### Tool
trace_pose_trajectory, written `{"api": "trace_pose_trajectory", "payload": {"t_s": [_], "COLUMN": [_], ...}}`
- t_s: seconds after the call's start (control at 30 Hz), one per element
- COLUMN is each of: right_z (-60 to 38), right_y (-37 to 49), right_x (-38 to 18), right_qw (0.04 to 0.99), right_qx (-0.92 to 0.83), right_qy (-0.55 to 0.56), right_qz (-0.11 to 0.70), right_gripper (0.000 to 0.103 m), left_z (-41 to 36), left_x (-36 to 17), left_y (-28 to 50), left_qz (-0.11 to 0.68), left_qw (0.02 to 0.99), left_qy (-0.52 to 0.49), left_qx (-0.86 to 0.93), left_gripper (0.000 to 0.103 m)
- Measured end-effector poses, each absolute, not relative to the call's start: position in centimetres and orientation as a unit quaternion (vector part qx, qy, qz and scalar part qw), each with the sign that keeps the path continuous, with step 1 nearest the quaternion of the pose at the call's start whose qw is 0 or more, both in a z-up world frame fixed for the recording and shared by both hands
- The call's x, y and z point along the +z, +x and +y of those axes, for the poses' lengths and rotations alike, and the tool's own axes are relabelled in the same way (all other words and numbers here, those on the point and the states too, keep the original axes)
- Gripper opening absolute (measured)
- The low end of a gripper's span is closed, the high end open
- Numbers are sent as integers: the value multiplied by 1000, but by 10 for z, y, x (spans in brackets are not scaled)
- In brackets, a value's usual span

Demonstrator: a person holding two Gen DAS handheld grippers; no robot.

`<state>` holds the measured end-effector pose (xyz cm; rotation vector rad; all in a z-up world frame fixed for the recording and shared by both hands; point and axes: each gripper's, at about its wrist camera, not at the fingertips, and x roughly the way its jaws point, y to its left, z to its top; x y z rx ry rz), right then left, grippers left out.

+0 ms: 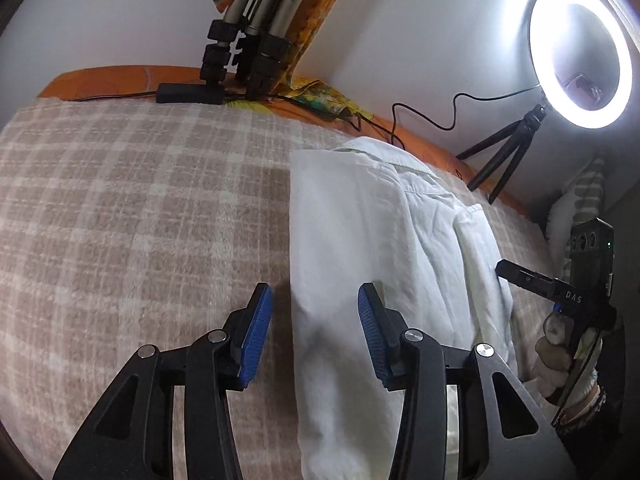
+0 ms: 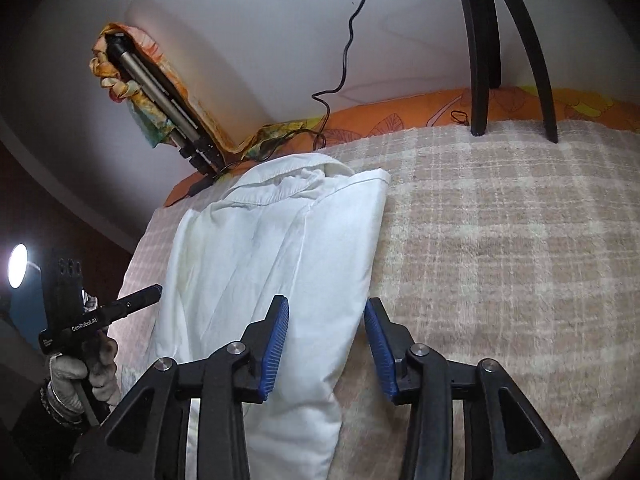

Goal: Fold small clothes

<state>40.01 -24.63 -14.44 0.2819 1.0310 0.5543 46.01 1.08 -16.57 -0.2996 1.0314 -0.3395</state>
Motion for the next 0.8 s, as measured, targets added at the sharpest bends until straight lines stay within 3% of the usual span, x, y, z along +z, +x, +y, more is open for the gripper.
{"api": "trace_pose_trajectory", "payload": {"t_s": [0.4, 0.43, 0.47, 0.53, 0.57, 0.63, 0.8], "right_z": [-234, -234, -232, -228, -227, -224, -224], "right_y": [458, 459, 461, 463, 464, 467, 474], "right_x": [-162, -162, -163, -165, -166, -164, -161], "right_qw": [819, 819, 817, 817, 819, 822, 837], "right_qx": [279, 282, 285, 284, 280, 273, 247], "right_qy": [134, 134, 134, 130, 125, 111, 74], "right_qz": [483, 483, 483, 484, 485, 487, 482], "right_gripper": [38, 34, 29, 19, 8, 0, 0], "left_z": [-16, -19, -21, -19, -15, -11, -7], "left_x": [-171, -170, -170, -174, -175, -174, -175], "left_y": [506, 507, 509, 516, 517, 517, 518], "left_qz": [455, 454, 456, 465, 464, 460, 458], "left_qw": [865, 867, 865, 861, 858, 859, 859], "left_qy": [-105, -98, -96, -102, -116, -128, -139], "left_qx": [-181, -182, -186, -182, -185, -186, -181], "left_gripper": [40, 39, 22, 6, 4, 3, 2]}}
